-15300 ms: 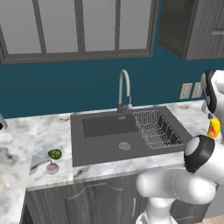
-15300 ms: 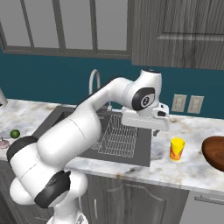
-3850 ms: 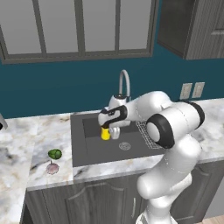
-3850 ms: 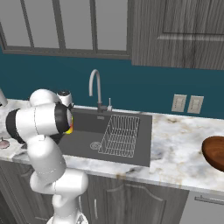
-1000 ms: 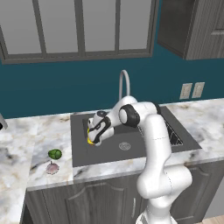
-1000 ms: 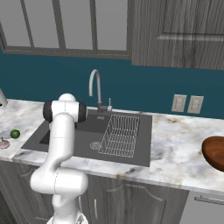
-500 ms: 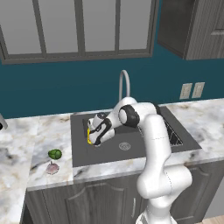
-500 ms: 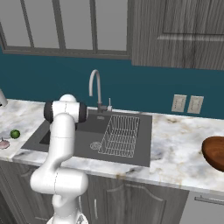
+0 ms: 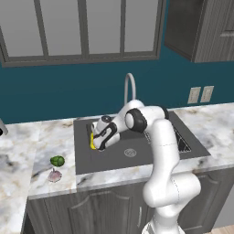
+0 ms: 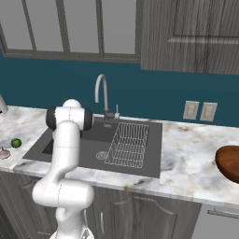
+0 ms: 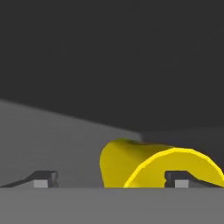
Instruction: Remove the avocado and garlic from the sink. Then move the bowl and cup from the counter to the sink for washing.
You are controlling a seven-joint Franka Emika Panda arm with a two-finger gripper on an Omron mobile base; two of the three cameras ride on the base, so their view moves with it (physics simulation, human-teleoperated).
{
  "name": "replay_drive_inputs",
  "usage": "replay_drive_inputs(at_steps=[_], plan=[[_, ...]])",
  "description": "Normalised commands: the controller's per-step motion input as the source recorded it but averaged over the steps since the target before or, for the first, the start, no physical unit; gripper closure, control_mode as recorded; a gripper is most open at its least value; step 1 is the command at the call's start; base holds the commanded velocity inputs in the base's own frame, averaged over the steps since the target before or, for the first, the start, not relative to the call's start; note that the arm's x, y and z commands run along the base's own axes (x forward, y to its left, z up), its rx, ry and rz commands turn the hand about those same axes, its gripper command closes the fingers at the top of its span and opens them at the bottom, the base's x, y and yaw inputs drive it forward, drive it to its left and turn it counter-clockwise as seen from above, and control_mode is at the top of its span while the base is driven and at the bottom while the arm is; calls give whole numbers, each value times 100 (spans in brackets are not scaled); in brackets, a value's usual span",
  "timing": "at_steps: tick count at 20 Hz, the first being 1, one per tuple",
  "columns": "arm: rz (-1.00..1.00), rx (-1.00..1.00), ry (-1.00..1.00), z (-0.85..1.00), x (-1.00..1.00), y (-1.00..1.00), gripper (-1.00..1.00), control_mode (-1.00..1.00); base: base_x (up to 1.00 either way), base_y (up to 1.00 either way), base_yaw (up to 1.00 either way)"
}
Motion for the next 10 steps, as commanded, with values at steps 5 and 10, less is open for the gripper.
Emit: replay_drive_inputs(at_steps=[5,10], plan=[[0,0,0,28,-1,0,-100,-100,0,0,0],[0,0,0,29,-2,0,-100,-100,0,0,0]])
